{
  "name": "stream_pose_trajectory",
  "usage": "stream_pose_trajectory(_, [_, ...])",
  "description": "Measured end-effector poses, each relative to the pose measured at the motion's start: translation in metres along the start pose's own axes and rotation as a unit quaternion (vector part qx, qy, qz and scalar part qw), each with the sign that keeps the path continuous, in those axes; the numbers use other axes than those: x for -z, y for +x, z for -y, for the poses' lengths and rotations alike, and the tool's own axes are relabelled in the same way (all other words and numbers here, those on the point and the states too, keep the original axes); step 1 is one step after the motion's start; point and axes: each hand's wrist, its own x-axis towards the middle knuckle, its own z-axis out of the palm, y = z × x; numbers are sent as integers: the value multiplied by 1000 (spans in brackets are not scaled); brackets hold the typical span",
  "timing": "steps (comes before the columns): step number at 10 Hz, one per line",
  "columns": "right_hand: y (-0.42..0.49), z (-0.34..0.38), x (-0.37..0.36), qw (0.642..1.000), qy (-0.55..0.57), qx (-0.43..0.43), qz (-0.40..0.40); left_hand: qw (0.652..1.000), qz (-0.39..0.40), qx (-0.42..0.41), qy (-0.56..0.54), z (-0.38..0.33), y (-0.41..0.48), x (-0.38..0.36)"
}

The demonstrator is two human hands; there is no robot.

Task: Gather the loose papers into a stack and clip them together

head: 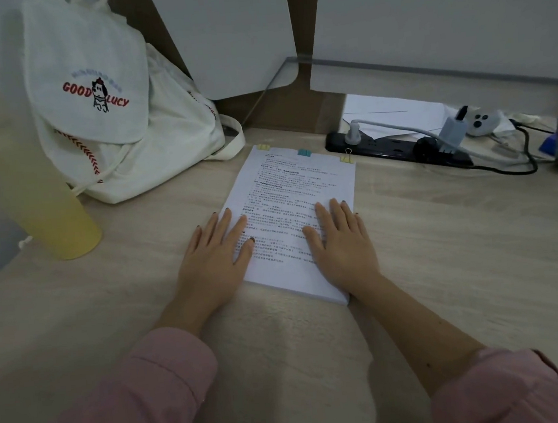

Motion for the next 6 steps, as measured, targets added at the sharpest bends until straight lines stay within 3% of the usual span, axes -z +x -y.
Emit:
stream_pose_trajectory(2, [5,-1,-1,1000,-3,4,-7,1000,-6,7,-16,-2,3,1])
stream_pose_trajectory(4, [-19,-1,4,977,135,2,-165,987,-101,17,-122,-6,-22,5])
stream_pose_trajectory(6, [-91,-6,39,930,310,-11,-197,981,-145,37,-123,-3,-72,3])
